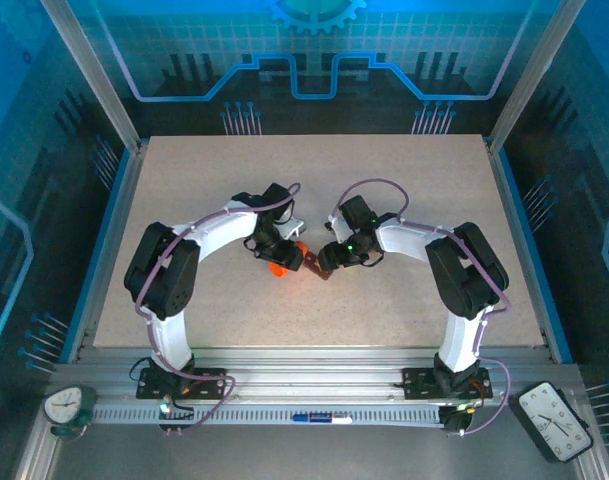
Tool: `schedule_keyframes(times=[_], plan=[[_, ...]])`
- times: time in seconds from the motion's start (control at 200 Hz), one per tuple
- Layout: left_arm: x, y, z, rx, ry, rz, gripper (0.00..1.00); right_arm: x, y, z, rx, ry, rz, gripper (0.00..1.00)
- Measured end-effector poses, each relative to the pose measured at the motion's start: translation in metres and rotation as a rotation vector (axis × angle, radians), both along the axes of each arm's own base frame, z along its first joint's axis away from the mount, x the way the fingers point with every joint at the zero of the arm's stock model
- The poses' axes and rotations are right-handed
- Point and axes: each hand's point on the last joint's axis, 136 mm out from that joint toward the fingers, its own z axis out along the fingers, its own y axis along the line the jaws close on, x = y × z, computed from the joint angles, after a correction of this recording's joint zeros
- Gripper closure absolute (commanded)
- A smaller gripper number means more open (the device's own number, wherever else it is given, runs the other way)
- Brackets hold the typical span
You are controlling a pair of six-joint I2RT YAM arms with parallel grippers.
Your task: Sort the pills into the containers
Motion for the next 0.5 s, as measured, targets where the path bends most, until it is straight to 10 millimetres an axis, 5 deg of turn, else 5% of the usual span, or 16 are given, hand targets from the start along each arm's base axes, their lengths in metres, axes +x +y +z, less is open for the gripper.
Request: schedule_keyframes(times=[0.5], plan=[[-0.013, 0.002, 0.009, -0.075, -0.082, 0.004, 1.0, 0.001, 0.001, 0.001, -0.002, 0.007, -0.003, 0.39]])
